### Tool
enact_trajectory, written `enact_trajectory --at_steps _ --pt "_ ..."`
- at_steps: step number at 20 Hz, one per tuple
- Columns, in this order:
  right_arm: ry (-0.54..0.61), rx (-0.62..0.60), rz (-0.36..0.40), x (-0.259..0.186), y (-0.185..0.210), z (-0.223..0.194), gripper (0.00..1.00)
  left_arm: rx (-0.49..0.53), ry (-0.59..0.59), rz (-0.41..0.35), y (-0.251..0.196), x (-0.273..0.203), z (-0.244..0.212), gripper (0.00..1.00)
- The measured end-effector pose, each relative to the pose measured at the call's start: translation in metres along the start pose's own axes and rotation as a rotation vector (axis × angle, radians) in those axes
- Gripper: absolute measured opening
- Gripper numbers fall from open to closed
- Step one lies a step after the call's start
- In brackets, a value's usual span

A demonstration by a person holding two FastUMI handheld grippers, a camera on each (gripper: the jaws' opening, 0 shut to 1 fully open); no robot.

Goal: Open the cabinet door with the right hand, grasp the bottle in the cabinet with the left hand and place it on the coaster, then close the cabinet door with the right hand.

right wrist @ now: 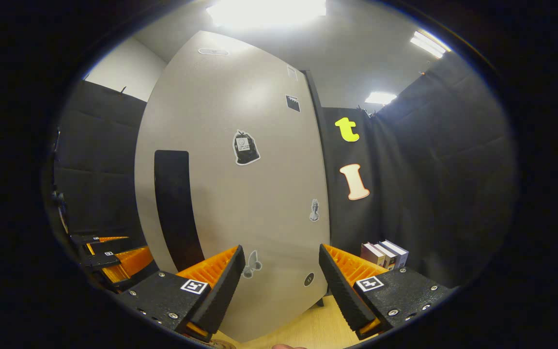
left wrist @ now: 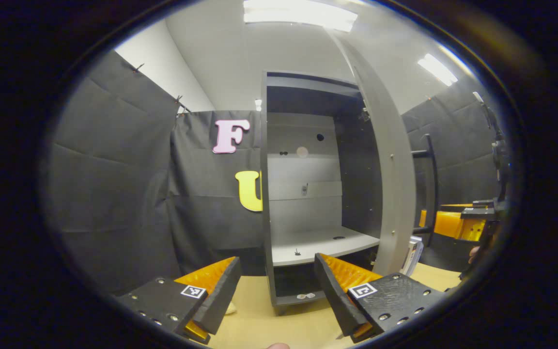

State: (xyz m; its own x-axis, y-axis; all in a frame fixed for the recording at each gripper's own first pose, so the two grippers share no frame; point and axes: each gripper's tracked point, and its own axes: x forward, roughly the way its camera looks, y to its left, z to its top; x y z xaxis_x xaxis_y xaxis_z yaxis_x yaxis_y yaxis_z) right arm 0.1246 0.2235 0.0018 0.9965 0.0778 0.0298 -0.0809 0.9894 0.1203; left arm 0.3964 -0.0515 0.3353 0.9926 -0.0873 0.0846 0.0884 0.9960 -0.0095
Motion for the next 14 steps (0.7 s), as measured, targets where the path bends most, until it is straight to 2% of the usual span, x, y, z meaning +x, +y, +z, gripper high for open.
enact_trajectory --at_steps 2,3,4,7,8,9,14 --pt "0.001 -0.013 -0.005 0.003 0.0 0.002 0.95 0.0 -0.02 0.009 -0.001 0.002 0.007 0.89" --pt "0.009 -0.021 -0.005 0.003 -0.001 -0.002 0.95 0.001 -0.02 0.005 -0.005 0.003 0.008 0.93" --pt "0.017 -0.02 -0.005 0.007 -0.002 -0.005 0.95 0.003 -0.023 -0.002 -0.01 0.004 0.01 0.89" --pt "0.033 -0.028 -0.018 0.013 -0.003 -0.003 0.95 -0.009 -0.016 -0.013 -0.024 0.009 0.019 0.89" --pt "0.022 -0.045 -0.029 0.014 -0.005 0.002 0.92 -0.018 -0.015 -0.019 -0.029 0.012 0.02 0.9" --pt "0.027 -0.058 -0.04 0.015 -0.007 0.001 0.95 -0.019 -0.015 -0.013 -0.031 0.013 0.022 0.9" --pt "0.049 -0.064 -0.075 0.024 -0.011 0.001 0.95 -0.02 -0.009 0.014 -0.029 0.014 0.029 0.89"
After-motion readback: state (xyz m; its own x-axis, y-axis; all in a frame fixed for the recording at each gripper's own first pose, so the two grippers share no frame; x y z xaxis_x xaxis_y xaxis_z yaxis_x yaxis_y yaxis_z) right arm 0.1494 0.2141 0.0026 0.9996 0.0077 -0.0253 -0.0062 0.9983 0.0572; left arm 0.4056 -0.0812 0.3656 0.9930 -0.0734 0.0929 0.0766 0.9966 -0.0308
